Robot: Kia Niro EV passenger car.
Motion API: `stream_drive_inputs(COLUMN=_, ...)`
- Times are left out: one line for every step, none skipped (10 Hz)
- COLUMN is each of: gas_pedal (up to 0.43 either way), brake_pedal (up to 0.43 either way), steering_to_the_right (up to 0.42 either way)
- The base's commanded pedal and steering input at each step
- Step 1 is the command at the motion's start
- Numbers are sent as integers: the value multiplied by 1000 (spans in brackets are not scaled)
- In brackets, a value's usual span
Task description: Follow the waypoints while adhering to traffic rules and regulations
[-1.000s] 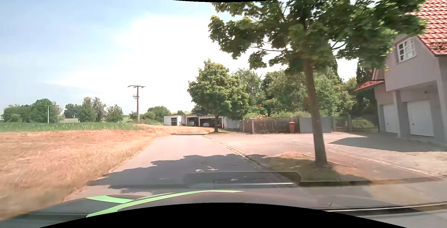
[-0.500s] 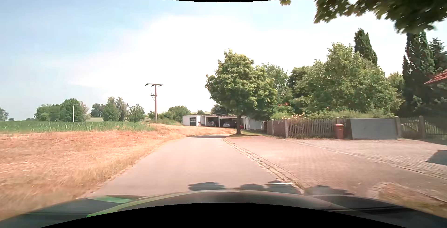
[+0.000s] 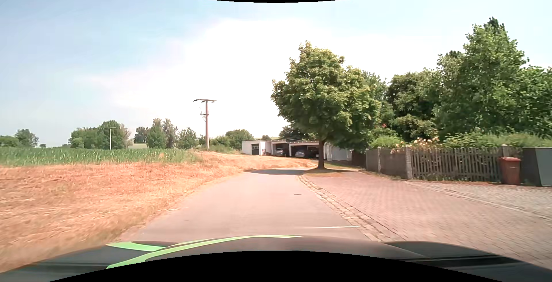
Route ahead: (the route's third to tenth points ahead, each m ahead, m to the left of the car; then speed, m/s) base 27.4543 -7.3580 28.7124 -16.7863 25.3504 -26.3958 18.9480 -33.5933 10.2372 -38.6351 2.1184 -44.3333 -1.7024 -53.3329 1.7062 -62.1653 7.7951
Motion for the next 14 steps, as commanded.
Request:
stream_drive_inputs(gas_pedal=118, brake_pedal=0, steering_to_the_right=-50)
stream_drive_inputs(gas_pedal=118, brake_pedal=0, steering_to_the_right=-36)
stream_drive_inputs(gas_pedal=110, brake_pedal=0, steering_to_the_right=-28)
stream_drive_inputs(gas_pedal=87, brake_pedal=0, steering_to_the_right=-19)
stream_drive_inputs(gas_pedal=28, brake_pedal=0, steering_to_the_right=-12)
stream_drive_inputs(gas_pedal=0, brake_pedal=0, steering_to_the_right=-7)
stream_drive_inputs(gas_pedal=0, brake_pedal=0, steering_to_the_right=-5)
stream_drive_inputs(gas_pedal=0, brake_pedal=0, steering_to_the_right=-3)
stream_drive_inputs(gas_pedal=0, brake_pedal=0, steering_to_the_right=3)
stream_drive_inputs(gas_pedal=0, brake_pedal=0, steering_to_the_right=10)
stream_drive_inputs(gas_pedal=0, brake_pedal=0, steering_to_the_right=15)
stream_drive_inputs(gas_pedal=0, brake_pedal=12, steering_to_the_right=20)
stream_drive_inputs(gas_pedal=0, brake_pedal=91, steering_to_the_right=30)
stream_drive_inputs(gas_pedal=0, brake_pedal=140, steering_to_the_right=42)
